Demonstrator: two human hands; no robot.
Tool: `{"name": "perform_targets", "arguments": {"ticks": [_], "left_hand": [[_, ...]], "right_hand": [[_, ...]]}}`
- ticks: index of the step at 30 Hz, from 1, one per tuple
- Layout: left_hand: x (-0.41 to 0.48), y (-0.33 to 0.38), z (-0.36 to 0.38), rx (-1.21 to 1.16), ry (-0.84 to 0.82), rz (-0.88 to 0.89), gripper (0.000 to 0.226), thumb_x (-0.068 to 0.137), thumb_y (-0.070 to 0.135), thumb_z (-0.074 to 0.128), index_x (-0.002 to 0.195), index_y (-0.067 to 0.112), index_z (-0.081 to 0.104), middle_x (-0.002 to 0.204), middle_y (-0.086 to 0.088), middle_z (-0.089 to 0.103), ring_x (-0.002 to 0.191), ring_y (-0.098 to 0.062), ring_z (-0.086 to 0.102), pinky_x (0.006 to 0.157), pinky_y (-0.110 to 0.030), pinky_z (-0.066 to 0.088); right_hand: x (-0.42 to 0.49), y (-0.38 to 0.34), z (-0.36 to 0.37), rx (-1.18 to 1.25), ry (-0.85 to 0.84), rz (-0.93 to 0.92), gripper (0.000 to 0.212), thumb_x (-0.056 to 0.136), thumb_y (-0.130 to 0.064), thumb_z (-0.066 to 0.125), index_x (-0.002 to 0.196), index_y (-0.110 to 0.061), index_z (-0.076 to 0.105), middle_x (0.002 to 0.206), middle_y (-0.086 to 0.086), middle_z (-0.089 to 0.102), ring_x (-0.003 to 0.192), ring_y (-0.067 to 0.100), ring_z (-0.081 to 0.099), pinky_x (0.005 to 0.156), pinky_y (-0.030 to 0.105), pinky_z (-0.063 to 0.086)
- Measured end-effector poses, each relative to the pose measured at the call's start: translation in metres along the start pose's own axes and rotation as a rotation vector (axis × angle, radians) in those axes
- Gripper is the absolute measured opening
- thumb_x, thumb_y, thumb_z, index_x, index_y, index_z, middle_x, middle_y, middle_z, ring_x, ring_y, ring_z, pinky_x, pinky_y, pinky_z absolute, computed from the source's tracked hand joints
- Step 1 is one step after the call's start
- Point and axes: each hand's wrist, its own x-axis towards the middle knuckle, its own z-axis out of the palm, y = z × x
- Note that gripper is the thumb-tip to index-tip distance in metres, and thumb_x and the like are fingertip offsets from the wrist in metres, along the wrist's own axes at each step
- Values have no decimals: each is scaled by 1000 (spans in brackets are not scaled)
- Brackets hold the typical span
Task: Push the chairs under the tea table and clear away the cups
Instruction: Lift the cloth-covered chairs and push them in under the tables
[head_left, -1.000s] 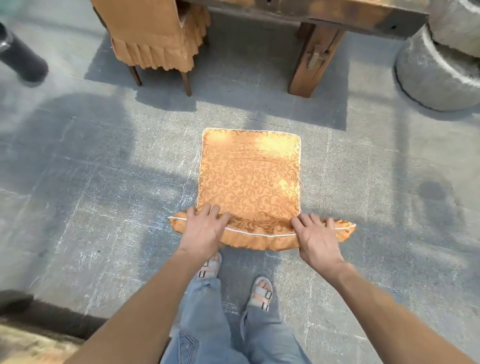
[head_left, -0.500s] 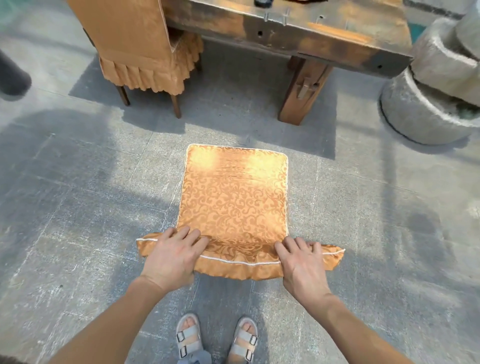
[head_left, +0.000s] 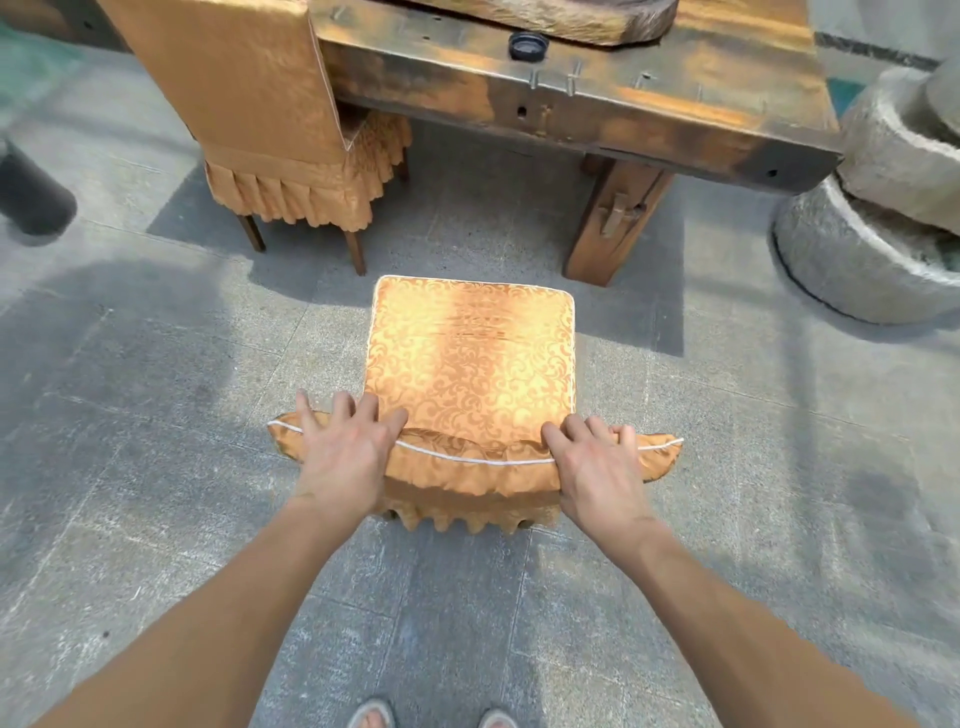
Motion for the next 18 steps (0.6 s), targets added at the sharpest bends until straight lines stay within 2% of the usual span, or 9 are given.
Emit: {"name": "perform_targets", "arguments": {"ticks": [2, 5, 9, 13, 16, 18], "left_hand": [[20, 6, -7, -37, -10, -118, 53, 81, 11, 68, 127, 31, 51, 114, -5, 50, 121, -34, 43, 110, -81, 9], [49, 7, -14, -68, -5, -210, 50, 83, 1, 57, 123, 31, 51, 114, -5, 46, 122, -36, 39, 108, -83, 7], [87, -6, -17, -83, -2, -180, 43, 85, -2, 55, 117, 27, 53, 104, -3, 39, 119, -35, 39, 107, -85, 6], [138, -28, -30, -75, -18, -133, 43, 85, 4, 61, 120, 29, 52, 107, -3, 42, 120, -35, 40, 107, -84, 7], [176, -40, -40, -55, -4, -128, 42, 88, 1, 54, 120, 28, 53, 106, -4, 41, 115, -34, 40, 106, -85, 10], [207, -46, -47, -60, 14, -119, 40, 88, -1, 51, 116, 27, 54, 102, -3, 38, 111, -32, 39, 106, -85, 10]], "right_hand": [[22, 3, -5, 11, 1, 25, 38, 76, -6, 67, 105, -26, 54, 95, -2, 56, 88, 24, 51, 77, 42, 35], [51, 8, -8, 9, -14, 62, 41, 79, -8, 68, 111, -28, 52, 102, -1, 58, 98, 25, 55, 82, 43, 33], [85, 13, -10, 8, -26, 86, 42, 77, -2, 66, 109, -26, 51, 103, 1, 57, 101, 29, 55, 83, 45, 33], [132, 18, -11, 20, -7, 85, 44, 74, -2, 67, 107, -26, 51, 98, 1, 55, 97, 28, 53, 79, 44, 29], [169, 22, -14, 23, 27, 88, 45, 68, 2, 67, 99, -27, 51, 88, -2, 49, 86, 25, 48, 76, 43, 28], [198, 29, -17, 16, 23, 113, 50, 66, 2, 70, 101, -28, 52, 91, -2, 52, 89, 26, 50, 78, 43, 30]]}}
